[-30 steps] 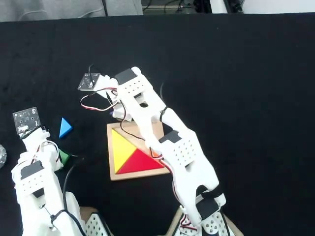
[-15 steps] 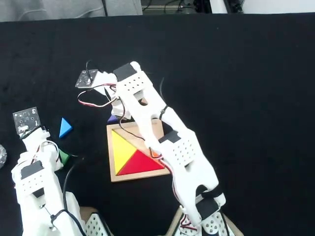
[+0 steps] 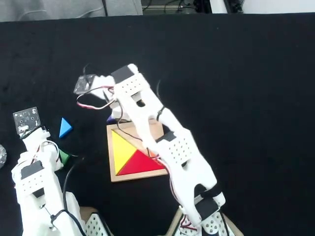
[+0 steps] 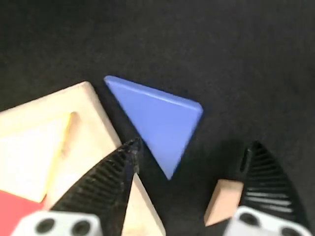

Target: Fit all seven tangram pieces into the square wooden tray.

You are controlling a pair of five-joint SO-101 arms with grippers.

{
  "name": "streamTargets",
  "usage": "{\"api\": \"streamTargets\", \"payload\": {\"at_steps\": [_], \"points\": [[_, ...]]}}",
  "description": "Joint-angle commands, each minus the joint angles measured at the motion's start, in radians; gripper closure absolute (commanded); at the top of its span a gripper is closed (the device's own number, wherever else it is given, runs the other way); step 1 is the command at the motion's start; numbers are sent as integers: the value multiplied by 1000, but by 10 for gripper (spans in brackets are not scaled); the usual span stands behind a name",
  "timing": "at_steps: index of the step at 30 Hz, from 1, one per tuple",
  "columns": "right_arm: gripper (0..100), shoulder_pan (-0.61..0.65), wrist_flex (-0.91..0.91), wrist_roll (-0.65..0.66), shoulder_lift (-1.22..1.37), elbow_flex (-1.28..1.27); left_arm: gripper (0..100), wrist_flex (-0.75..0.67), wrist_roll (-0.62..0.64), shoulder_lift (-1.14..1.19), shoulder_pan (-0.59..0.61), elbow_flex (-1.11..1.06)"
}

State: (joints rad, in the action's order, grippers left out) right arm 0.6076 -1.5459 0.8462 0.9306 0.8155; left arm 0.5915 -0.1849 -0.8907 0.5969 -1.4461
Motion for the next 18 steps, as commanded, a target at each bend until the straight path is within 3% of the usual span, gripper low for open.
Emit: {"api": "streamTargets", "payload": {"at_steps": [1,7,18], "points": [[679,46,-3,77,-15,56,967,2,3,-12,-13,48],[683,58,-9,189,-13,50,967,2,3,-12,-13,47],[683,2,-6,226,25,108,967,2,3,-12,-13,47]]}}
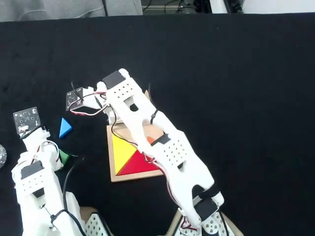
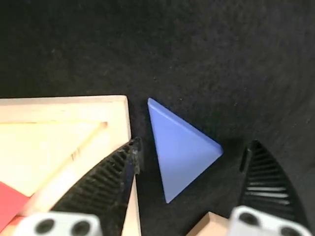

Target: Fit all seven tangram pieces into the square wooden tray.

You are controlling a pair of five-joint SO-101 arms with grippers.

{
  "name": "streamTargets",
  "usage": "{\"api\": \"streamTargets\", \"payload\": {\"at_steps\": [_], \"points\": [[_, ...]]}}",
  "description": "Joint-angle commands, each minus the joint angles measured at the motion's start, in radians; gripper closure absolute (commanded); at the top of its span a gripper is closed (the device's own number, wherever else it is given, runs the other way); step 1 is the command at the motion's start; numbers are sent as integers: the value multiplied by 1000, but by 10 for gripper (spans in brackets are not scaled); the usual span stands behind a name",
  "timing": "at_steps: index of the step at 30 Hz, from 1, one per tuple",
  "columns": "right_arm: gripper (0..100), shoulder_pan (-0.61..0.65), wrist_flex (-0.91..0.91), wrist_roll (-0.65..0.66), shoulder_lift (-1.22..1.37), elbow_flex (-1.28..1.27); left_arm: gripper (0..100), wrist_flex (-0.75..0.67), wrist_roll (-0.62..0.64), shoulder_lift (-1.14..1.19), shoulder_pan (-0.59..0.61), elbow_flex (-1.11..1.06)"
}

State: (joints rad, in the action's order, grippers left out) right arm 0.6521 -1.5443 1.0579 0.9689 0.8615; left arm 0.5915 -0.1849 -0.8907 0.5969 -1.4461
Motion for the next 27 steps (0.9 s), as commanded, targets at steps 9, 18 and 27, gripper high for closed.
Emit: {"api": "streamTargets", "payload": {"at_steps": [9,18,27], "points": [[684,-43,-17,60,68,79,967,2,3,-12,-13,47],[683,-41,-18,64,81,140,967,2,3,-12,-13,47],[682,-21,-18,100,104,143,967,2,3,-12,-13,47]]}}
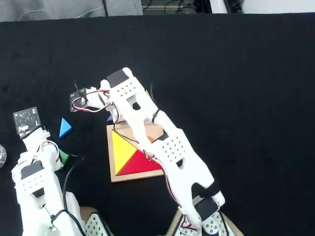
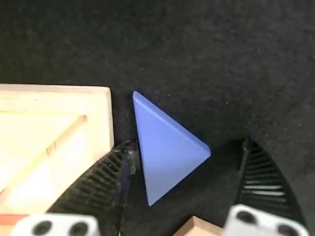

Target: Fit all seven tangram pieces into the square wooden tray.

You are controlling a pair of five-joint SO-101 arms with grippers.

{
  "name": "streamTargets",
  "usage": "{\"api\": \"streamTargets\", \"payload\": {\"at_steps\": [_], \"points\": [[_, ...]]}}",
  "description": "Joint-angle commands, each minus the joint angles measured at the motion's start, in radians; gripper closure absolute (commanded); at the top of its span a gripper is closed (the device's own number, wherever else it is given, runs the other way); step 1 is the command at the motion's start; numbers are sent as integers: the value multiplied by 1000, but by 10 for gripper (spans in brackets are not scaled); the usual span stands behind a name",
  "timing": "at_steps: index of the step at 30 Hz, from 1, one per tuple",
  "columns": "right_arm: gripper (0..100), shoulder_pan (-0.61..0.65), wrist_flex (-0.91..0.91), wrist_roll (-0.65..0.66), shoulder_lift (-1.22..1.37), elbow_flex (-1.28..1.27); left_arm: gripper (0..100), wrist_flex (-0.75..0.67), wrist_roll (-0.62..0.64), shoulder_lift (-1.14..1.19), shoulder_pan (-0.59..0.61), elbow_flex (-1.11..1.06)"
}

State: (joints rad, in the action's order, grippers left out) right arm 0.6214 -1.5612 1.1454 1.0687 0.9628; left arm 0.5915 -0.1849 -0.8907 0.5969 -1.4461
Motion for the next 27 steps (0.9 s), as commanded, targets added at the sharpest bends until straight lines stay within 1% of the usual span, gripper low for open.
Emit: {"api": "streamTargets", "payload": {"at_steps": [1,4,8,18,20,24,25,27], "points": [[684,9,-2,14,5,42,967,2,3,-12,-13,47],[684,14,-20,51,7,44,967,2,3,-12,-13,47],[684,15,-28,69,10,44,967,2,3,-12,-13,47],[688,14,-31,74,12,44,967,2,2,-12,-13,47],[732,14,-37,74,12,44,967,2,2,-12,-13,47],[874,14,-37,71,12,44,967,2,2,-12,-13,47],[890,14,-37,71,12,44,967,2,2,-12,-13,47],[881,14,-37,71,12,44,967,2,2,-12,-13,47]]}}
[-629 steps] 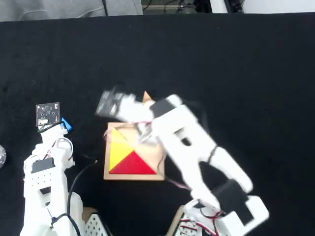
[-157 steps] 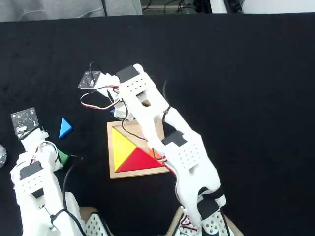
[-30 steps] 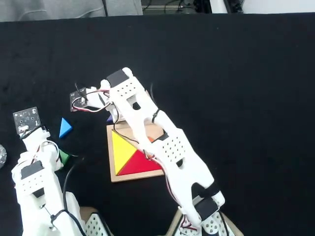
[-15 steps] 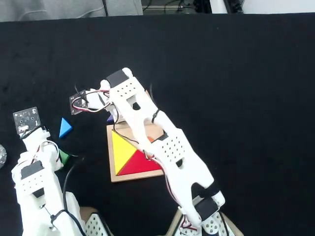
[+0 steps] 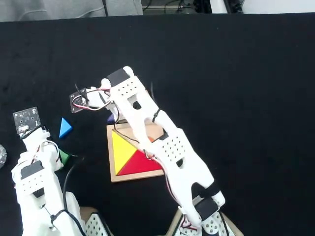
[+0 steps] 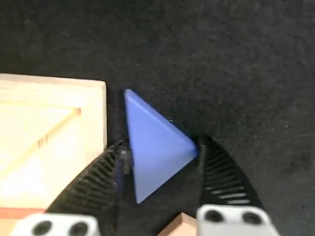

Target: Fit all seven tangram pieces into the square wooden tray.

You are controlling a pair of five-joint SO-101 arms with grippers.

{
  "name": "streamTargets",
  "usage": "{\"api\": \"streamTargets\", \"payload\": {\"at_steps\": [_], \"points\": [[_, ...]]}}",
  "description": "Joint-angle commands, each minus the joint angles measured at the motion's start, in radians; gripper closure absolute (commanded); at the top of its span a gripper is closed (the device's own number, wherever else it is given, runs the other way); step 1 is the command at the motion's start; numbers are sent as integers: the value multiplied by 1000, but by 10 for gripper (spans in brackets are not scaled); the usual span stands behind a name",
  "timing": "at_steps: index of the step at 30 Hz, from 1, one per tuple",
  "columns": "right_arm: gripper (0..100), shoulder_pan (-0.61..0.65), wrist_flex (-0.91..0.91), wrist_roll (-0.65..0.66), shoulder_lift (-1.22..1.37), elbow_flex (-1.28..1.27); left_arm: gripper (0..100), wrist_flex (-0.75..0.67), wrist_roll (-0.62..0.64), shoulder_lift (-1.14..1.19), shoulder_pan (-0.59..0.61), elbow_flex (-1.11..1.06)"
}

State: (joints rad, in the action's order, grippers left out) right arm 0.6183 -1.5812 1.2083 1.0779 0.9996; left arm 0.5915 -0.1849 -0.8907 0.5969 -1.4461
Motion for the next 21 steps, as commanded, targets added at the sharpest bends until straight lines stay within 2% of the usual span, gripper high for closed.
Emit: {"api": "streamTargets", "payload": {"at_steps": [1,8,16,19,21], "points": [[873,15,-17,8,2,7,967,2,2,-12,-13,47],[868,12,-18,3,-4,30,967,2,2,-12,-15,47],[868,-21,-186,-152,-36,338,967,2,2,-12,-15,47],[868,-71,-186,-287,-68,430,967,2,2,-12,-21,47],[868,-101,-186,-318,-107,441,967,2,-3,-12,-35,44]]}}
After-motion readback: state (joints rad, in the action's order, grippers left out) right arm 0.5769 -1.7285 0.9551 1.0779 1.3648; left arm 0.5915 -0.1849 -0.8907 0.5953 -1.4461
